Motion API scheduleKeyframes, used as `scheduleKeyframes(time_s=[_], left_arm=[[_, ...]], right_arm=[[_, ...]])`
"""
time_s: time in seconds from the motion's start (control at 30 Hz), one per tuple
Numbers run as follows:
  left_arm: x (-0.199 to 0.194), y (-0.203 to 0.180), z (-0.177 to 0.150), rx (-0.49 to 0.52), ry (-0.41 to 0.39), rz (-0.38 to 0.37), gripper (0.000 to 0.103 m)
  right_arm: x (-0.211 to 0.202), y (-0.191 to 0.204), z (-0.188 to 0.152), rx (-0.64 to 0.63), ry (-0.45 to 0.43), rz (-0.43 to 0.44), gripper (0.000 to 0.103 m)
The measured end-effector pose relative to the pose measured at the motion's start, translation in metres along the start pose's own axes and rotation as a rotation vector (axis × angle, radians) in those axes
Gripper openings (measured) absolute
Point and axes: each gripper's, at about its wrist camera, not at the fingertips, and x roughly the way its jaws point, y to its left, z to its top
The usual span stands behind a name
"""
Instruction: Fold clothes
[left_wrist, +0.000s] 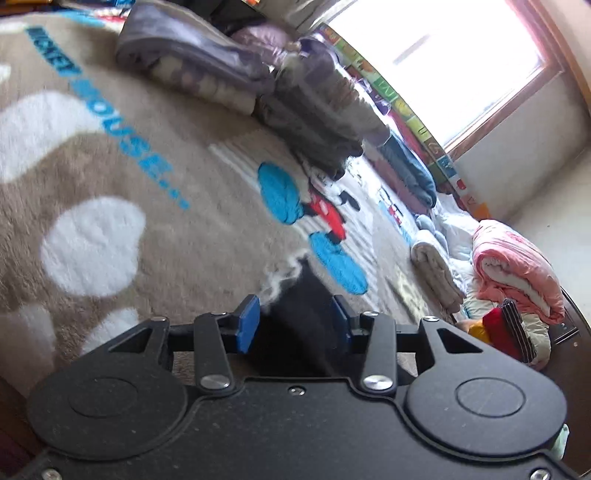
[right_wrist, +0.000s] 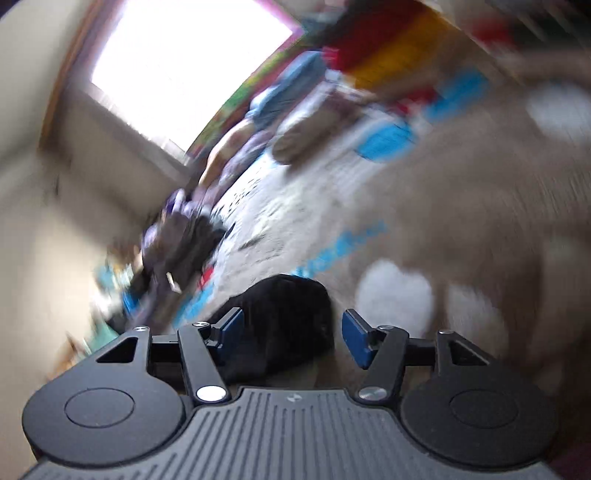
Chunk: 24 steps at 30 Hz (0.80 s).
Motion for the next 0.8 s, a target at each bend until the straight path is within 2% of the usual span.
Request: scheduleKeyframes(time_s=[0.2,0.3,0.47,0.53,0.7,0.8], left_arm=[[-0.004,-0.015,-0.021,0.107,-0.035,-0.031,0.040],[-0.004,-0.024,-0.030,0.165,-0.018,-0.095,0.040],[0.004,-0.048,-0.052,0.339,0.039,-0.159,0.040],[0.014,-0.059,-0.063,0.418,0.075,-0.156,0.040],[0.033,-0.090,-0.098,0.641,0.152,-0.166,0.040],[0.029,-0.126,-0.131,0.841,0.157,-0.269,0.041]], right_arm=[[0.027,0.011,-0.007,-0.072,-0.009,0.032,0.058],[0.049,0.015,-0.003,-0.095,0.025,0.046,0.056],[0.072,0.018,0.003,-0.104,0.057,0.092,0.055],[0.076,0.014,0.007,-0.060,0.057,0.127,0.055],[0.089,-0.017,0.022,0.205,0.064,0.252,0.060],[0.090,-0.026,0.025,0.285,0.063,0.294,0.065]])
